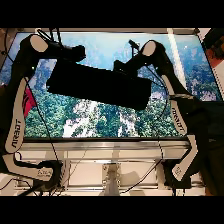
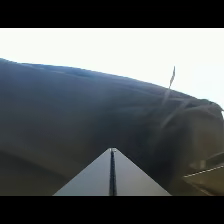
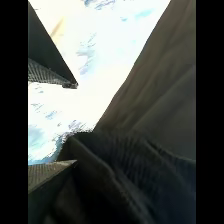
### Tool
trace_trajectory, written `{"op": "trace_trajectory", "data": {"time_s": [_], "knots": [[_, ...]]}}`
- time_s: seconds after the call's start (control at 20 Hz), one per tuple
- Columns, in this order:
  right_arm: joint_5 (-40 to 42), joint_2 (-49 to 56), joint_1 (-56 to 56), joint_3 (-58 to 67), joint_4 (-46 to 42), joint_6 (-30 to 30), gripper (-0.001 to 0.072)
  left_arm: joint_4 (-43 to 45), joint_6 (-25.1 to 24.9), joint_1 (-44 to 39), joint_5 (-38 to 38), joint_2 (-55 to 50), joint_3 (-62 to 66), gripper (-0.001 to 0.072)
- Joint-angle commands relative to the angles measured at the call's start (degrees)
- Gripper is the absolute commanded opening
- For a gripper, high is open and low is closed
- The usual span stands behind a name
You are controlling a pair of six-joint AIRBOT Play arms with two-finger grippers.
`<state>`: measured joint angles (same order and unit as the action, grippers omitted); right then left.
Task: Fold the clothes and pants, and hang the long-sleeved shirts on hangers.
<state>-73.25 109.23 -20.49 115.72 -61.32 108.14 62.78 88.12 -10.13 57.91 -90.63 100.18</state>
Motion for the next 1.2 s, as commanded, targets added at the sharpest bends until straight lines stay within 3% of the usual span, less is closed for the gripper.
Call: {"op": "trace_trajectory", "data": {"time_s": [0.0,0.15,0.2,0.25,0.3,0.35,0.6,0.9,1.05,1.1,1.15], "knots": [[3.8,-0.1,-2.3,1.1,-3.3,1.8,0.0496,0.2,0.0,0.3,2.8,0.3,0.1,0.0007],[-3.6,-1.0,1.9,1.6,-3.6,1.7,0.0487,0.2,0.0,0.3,4.4,0.4,0.1,0.0006],[-6.2,-1.4,3.6,1.6,-4.3,1.4,0.0407,0.2,-0.1,0.3,4.5,0.4,0.1,0.0007],[-8.8,-1.7,5.5,1.6,-5.0,0.1,0.0262,0.2,-0.1,0.3,4.5,0.4,0.1,0.0006],[-11.4,-2.0,7.7,1.6,-5.2,-1.6,0.0073,0.2,-0.2,0.3,4.5,0.4,0.1,0.0007],[-13.5,-2.3,10.1,1.6,-5.2,-3.8,0.0018,0.2,-1.6,0.3,4.5,0.4,0.1,0.0006],[-18.2,-3.5,23.1,-0.7,-1.9,-16.8,0.0014,0.2,-7.6,1.5,5.1,1.5,0.1,0.0005],[-22.4,-3.5,39.2,-17.5,20.8,-33.0,0.0014,0.2,-12.8,4.8,7.8,5.7,0.1,0.0005],[-20.1,-3.5,42.7,-29.2,26.2,-34.3,0.0018,0.3,-12.8,5.4,7.8,7.3,0.1,0.0007],[-18.5,-3.4,42.8,-32.1,25.5,-34.3,0.0058,0.2,-12.8,5.6,7.7,7.5,0.1,0.0007],[-17.3,-3.2,42.7,-34.4,25.1,-34.3,0.0325,0.2,-12.8,5.6,7.7,7.6,0.1,0.0007]]}}
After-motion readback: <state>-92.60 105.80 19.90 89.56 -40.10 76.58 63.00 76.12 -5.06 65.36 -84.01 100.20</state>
